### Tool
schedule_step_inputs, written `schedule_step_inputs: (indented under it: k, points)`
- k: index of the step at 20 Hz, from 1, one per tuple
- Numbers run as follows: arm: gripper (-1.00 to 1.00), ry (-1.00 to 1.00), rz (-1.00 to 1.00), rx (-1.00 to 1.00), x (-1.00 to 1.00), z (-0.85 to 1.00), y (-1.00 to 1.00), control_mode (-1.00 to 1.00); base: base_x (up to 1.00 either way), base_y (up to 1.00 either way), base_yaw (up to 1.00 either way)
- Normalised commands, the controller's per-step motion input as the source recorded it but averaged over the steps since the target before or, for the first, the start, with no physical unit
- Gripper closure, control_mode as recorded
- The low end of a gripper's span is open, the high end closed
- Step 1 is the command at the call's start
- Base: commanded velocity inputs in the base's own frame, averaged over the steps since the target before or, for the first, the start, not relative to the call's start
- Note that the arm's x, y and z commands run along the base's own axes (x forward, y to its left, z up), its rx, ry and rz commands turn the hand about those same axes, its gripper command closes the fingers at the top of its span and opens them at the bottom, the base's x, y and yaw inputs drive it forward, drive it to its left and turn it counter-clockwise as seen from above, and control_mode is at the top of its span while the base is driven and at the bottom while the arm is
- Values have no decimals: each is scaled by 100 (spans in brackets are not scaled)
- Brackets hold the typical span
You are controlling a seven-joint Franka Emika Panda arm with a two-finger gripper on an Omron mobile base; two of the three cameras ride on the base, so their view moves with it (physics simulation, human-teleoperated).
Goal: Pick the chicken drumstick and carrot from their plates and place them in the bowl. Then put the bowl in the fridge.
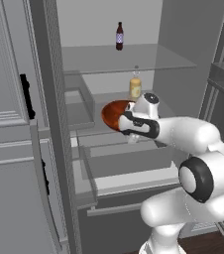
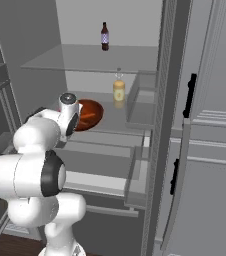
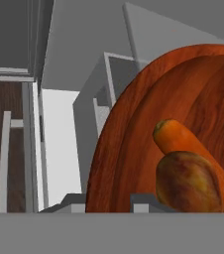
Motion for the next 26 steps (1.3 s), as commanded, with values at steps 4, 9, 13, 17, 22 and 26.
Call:
schedule_step_inputs:
  k: [4,9,13,17,22,26]
  points:
    - [100,6,4,-3,44,-18,0,-100,0,0,0]
    - [100,1,3,-3,29,-19,0,-100,0,0,0]
    - [100,1,2,-3,38,-24,0,-100,0,0,0]
    - [100,0,1,0,58,-5,0,-100,0,0,0]
    - [100,1,1,0,51,-3,0,-100,0,0,0]
    - [100,1,2,0,34,-3,0,-100,0,0,0]
